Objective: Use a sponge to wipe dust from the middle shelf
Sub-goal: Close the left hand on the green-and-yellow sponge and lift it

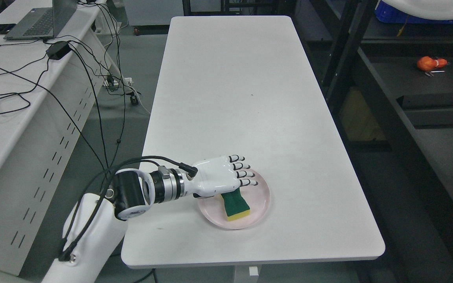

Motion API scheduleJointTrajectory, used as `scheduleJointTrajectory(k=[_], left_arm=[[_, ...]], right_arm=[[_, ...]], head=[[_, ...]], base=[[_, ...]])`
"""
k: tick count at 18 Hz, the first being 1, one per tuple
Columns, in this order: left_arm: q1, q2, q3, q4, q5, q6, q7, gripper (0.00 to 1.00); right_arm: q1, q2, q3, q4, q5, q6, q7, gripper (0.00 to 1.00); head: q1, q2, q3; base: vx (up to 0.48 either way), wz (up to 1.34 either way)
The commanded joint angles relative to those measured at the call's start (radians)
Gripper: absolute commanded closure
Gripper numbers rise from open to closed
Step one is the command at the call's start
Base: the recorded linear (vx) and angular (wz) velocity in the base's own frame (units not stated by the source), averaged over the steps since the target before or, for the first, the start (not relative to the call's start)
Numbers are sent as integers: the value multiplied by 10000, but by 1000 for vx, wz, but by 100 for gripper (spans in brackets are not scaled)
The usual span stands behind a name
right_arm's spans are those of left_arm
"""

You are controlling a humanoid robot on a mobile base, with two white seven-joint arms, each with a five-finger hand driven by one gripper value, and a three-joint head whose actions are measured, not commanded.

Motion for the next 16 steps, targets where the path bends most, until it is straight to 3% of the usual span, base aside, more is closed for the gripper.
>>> scheduleJointTrajectory(k=[1,4,7,12,16], left_arm=[[186,-387,-704,635,-360,7,-332,12],[140,-601,-627,1017,-635,7,-347,13],[140,-694,-596,1095,-605,7,-668,24],[155,-1154,276,1049,6,7,-1205,65],[201,-1339,1057,957,1382,7,-1360,88]], right_arm=[[0,-175,0,-175,0,737,8,0],[0,-175,0,-175,0,737,8,0],[0,-175,0,-175,0,737,8,0],[0,-175,0,-175,0,737,8,0],[0,-175,0,-175,0,737,8,0]], head=[[0,0,0],[0,0,0],[0,0,0],[0,0,0],[0,0,0]], base=[[0,0],[0,0],[0,0],[-1,13],[-3,17]])
